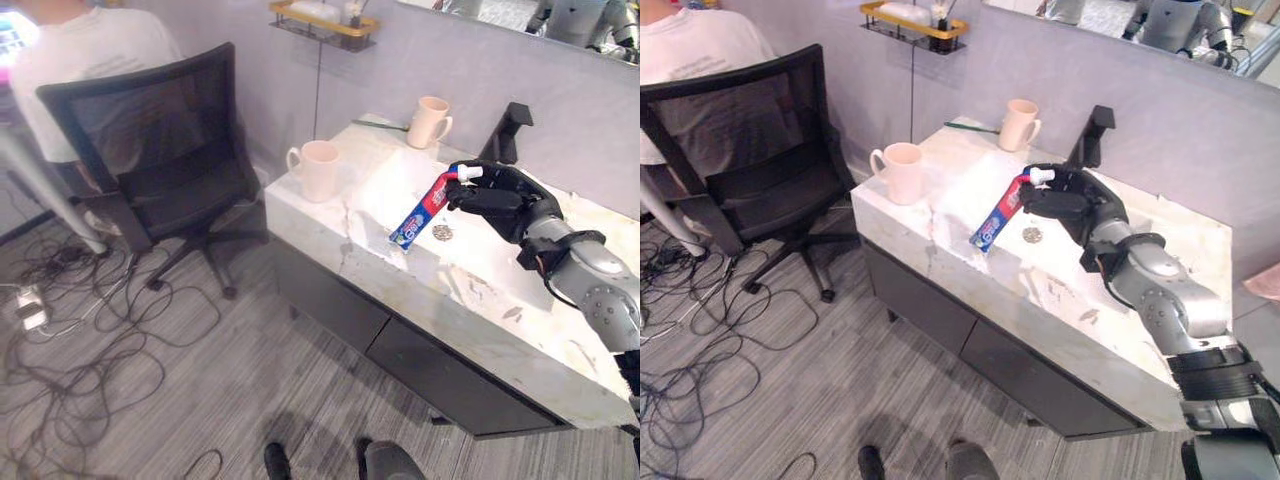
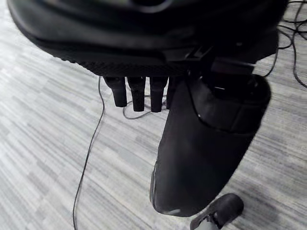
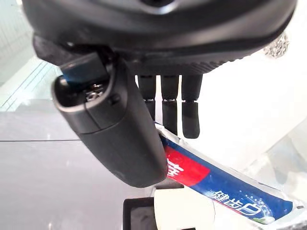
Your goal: Organize the bathroom.
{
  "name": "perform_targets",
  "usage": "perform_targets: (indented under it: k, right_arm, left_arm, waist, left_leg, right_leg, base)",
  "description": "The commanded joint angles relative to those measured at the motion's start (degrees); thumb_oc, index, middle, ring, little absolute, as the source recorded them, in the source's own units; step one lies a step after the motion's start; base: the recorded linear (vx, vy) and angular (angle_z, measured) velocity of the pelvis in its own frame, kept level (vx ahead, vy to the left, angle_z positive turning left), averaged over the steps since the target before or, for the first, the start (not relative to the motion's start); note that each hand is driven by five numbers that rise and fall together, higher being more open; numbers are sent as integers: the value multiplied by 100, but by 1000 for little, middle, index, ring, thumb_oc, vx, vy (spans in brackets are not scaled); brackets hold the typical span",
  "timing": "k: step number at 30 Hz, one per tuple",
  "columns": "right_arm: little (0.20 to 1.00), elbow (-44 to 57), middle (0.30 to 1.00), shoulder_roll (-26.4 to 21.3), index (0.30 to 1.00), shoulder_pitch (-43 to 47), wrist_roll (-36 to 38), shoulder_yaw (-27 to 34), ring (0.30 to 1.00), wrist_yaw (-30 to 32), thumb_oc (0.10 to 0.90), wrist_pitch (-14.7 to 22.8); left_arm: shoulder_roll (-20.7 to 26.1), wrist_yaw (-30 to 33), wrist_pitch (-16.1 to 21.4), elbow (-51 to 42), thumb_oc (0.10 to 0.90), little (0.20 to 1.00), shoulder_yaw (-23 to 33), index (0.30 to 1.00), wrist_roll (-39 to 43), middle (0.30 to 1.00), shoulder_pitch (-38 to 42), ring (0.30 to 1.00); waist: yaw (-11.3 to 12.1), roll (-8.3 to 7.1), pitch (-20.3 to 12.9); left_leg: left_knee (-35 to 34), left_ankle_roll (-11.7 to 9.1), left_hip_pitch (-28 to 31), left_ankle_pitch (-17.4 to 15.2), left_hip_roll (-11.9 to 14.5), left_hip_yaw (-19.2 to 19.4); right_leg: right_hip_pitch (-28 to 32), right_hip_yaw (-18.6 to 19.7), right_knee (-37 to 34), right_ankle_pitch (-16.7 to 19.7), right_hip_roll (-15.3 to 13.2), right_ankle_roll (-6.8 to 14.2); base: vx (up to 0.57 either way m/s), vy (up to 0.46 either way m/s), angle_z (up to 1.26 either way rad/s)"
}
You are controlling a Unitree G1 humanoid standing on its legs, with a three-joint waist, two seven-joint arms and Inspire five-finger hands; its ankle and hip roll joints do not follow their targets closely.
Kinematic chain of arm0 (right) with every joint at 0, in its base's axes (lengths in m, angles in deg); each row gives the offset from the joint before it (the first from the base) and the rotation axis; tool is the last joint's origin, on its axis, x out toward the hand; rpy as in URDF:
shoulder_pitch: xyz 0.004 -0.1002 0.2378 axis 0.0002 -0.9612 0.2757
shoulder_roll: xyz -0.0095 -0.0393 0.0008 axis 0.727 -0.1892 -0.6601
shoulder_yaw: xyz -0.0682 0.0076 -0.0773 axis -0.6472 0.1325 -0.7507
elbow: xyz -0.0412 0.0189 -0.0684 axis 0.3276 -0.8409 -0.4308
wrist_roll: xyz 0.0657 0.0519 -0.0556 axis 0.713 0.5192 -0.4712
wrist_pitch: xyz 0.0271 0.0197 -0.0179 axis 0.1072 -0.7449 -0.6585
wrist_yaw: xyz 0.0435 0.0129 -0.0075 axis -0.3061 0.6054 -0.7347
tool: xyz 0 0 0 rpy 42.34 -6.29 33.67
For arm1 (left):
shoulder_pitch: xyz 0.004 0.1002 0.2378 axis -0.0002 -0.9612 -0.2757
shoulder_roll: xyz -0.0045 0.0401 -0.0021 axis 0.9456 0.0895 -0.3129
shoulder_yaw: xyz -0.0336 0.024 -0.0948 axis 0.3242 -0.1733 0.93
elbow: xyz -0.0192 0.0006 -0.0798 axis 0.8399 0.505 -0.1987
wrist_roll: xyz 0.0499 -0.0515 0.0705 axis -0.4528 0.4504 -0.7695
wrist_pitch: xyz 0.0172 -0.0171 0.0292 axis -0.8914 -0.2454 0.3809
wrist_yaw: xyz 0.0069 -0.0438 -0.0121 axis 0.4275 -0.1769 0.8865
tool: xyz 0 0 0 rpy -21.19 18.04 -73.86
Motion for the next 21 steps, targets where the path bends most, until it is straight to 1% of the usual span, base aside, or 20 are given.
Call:
perform_targets:
  k: [1,2,3,4,5,6,8,9,10,11,12,13,14,15,16,17,18,19,20,21]
  right_arm:
    - [300,-47,300,-313,300,642,-19,1005,300,-145,400,857]
    - [300,-87,300,-448,300,589,116,1070,300,-173,400,828]
    - [300,-87,300,-485,300,569,165,1096,300,-189,400,807]
    - [300,-81,300,-562,300,501,260,1159,300,-223,400,787]
    - [300,-57,300,-618,300,451,316,1227,300,-233,400,760]
    - [300,-32,300,-647,300,418,340,1294,300,-233,400,733]
    - [300,-6,300,-653,300,357,406,1347,300,-144,400,774]
    - [300,46,300,-639,300,362,448,1412,300,-44,400,672]
    - [300,47,300,-607,300,374,397,1427,300,-62,400,658]
    - [300,37,300,-574,300,401,368,1400,300,-68,400,668]
    - [300,47,300,-557,300,435,348,1373,300,-50,400,657]
    - [300,87,300,-530,300,478,298,1367,300,-34,400,632]
    - [300,130,300,-522,300,509,262,1379,300,-9,400,585]
    - [300,142,300,-521,300,516,251,1383,300,-3,400,573]
    - [300,224,300,-570,300,553,214,1442,300,9,400,521]
    - [300,233,300,-593,300,545,177,1465,300,-39,400,537]
    - [300,247,300,-569,300,561,107,1421,300,-39,400,582]
    - [300,260,300,-511,300,615,26,1327,300,-13,400,645]
    - [300,261,300,-461,300,670,-64,1247,300,-10,400,685]
    - [300,344,300,-351,300,747,-191,1125,300,27,400,791]
  left_arm:
    - [385,27,-436,196,800,900,-50,900,-431,900,-430,900]
    - [354,20,-487,177,800,900,-54,900,-409,900,-440,900]
    - [345,15,-502,167,800,900,-47,900,-429,900,-447,900]
    - [338,-10,-523,140,800,900,-48,900,-479,900,-469,900]
    - [343,-31,-541,116,800,900,-57,900,-504,900,-488,900]
    - [346,-43,-578,94,800,900,-67,900,-536,900,-487,900]
    - [331,7,-659,127,800,900,-118,900,-467,900,-418,900]
    - [342,-65,-574,158,800,900,-97,900,-403,900,-387,900]
    - [327,-125,-509,176,800,900,-90,900,-610,900,-341,900]
    - [316,-110,-450,188,800,900,-137,900,-793,900,-276,900]
    - [328,-84,-416,205,800,900,-179,900,-628,900,-244,900]
    - [321,-38,-372,243,800,900,-133,900,-385,900,-183,900]
    - [300,-21,-364,260,800,900,-96,900,-369,900,-126,900]
    - [296,-13,-355,264,800,900,-93,900,-371,900,-111,900]
    - [234,31,-299,262,800,900,-122,900,-405,900,-16,900]
    - [198,36,-303,238,800,900,-135,900,-447,900,-7,900]
    - [180,36,-315,227,800,900,-154,900,-471,900,-1,900]
    - [190,-4,-343,219,800,900,-167,900,-489,900,-3,900]
    - [206,-52,-380,219,800,900,-151,900,-526,900,-15,900]
    - [269,-129,-468,205,800,900,-110,900,-447,900,-16,900]
  waist:
    - [-259,-322,-546]
    - [-314,-306,-567]
    - [-329,-327,-578]
    - [-353,-292,-588]
    - [-384,-287,-613]
    - [-423,-365,-665]
    - [-459,-371,-773]
    - [-490,-365,-818]
    - [-502,-379,-835]
    - [-530,-416,-850]
    - [-539,-447,-867]
    - [-551,-479,-892]
    - [-540,-510,-900]
    - [-545,-504,-899]
    - [-488,-612,-857]
    - [-457,-653,-841]
    - [-412,-650,-828]
    - [-374,-651,-826]
    - [-368,-623,-833]
    - [-385,-649,-882]
  left_leg:
    - [1030,-141,526,-1500,-326,404]
    - [1029,-146,631,-1576,-341,375]
    - [1037,-146,653,-1570,-351,405]
    - [1015,-142,730,-1616,-320,400]
    - [1023,-124,766,-1645,-316,391]
    - [1081,-98,720,-1597,-364,469]
    - [1209,-117,668,-1635,-366,450]
    - [1362,-178,658,-1683,-293,476]
    - [1477,-180,647,-1738,-253,533]
    - [1817,-201,577,-1825,-164,610]
    - [2208,-269,504,-1768,-97,584]
    - [3001,-436,361,-1606,43,484]
    - [3566,-603,196,-1299,154,382]
    - [3703,-648,128,-1244,198,344]
    - [5041,-924,-690,-628,474,47]
    - [5212,-903,-1044,-707,676,41]
    - [4907,-847,-1107,-830,816,80]
    - [4192,-791,-977,-876,925,160]
    - [3505,-815,-730,-1022,974,165]
    - [2032,-722,-476,-794,958,211]
  right_leg:
    - [-269,-72,-756,1217,84,361]
    - [-316,-238,-723,1164,168,366]
    - [-362,-309,-687,1163,184,341]
    - [-409,-428,-475,991,229,299]
    - [-421,-435,-346,874,260,243]
    - [-397,-405,-438,951,254,145]
    - [-257,-347,-453,865,283,61]
    - [-211,-346,-343,763,299,21]
    - [-150,-358,-328,725,278,1]
    - [-53,-333,-337,704,256,-43]
    - [17,-301,-362,692,266,-103]
    - [110,-231,-441,683,321,-209]
    - [209,-166,-518,675,371,-291]
    - [228,-170,-541,679,396,-316]
    - [516,-68,-711,712,456,-502]
    - [666,-122,-792,727,444,-546]
    - [766,-206,-823,684,442,-557]
    - [844,-298,-834,612,420,-543]
    - [949,-305,-851,490,411,-463]
    - [886,-293,-970,588,319,-399]
  base:
    - [303,71,35]
    - [379,89,47]
    - [295,30,91]
    - [251,-9,69]
    - [228,-63,27]
    - [247,-113,-30]
    - [273,-122,-14]
    - [249,-90,12]
    - [277,-108,16]
    - [223,-109,16]
    - [245,-168,17]
    - [187,-177,18]
    - [126,-149,12]
    - [84,-184,5]
    - [60,-155,0]
    - [87,-126,1]
    - [105,32,-13]
    - [208,138,-13]
    - [186,262,-20]
    - [146,241,-17]
